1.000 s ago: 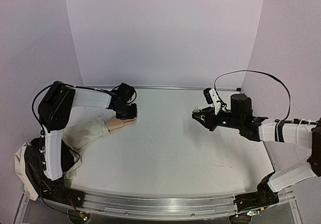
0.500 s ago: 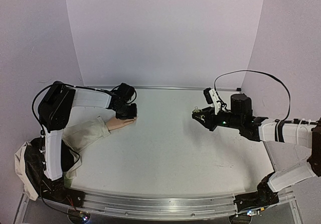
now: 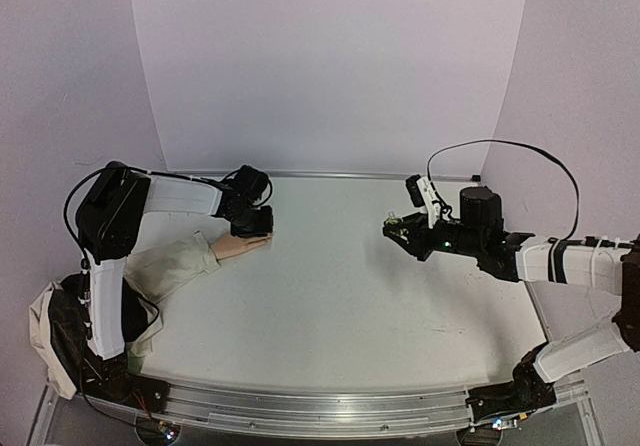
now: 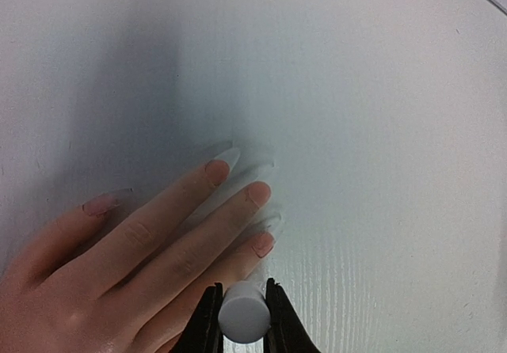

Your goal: Paint the nails

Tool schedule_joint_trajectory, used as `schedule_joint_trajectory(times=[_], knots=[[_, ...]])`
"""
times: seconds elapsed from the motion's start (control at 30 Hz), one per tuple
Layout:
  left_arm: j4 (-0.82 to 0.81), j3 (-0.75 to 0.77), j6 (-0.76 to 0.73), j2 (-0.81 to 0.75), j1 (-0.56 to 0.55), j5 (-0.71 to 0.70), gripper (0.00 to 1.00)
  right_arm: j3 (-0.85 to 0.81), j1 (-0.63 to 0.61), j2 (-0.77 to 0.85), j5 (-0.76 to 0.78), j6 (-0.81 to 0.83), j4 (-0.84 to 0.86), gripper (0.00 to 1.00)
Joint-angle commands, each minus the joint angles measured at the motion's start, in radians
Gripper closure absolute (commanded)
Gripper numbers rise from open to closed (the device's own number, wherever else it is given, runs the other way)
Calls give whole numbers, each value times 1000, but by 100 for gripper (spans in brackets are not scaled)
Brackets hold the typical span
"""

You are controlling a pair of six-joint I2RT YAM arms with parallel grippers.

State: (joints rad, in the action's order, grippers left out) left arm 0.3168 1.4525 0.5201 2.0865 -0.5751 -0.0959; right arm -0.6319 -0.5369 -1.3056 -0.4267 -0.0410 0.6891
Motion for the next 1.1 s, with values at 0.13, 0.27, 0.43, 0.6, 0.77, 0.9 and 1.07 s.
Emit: schedule_joint_trajectory(times=[0.13,0.27,0.43,0.6,0.77,0.9,1.07], knots=[[-9,11,-14,-32,-11,18,100,-11,5,9,-23,-8,68,100],[-8,0,-11,-42,-10,0,100,-12,4,7,-25,-8,67,100],[-7,-14,-15,-55,-8,-28,100,-11,5,9,-26,-10,67,100],[-5,-11,-11,-52,-5,-37,100,-11,5,10,-26,-10,67,100],[-5,-2,-13,-54,-6,-37,100,-11,5,12,-27,-10,69,100],[-3,-6,-18,-62,-5,-40,100,-11,5,14,-26,-10,68,100],[-4,-13,-17,-64,-6,-22,100,-11,5,12,-28,-11,68,100]])
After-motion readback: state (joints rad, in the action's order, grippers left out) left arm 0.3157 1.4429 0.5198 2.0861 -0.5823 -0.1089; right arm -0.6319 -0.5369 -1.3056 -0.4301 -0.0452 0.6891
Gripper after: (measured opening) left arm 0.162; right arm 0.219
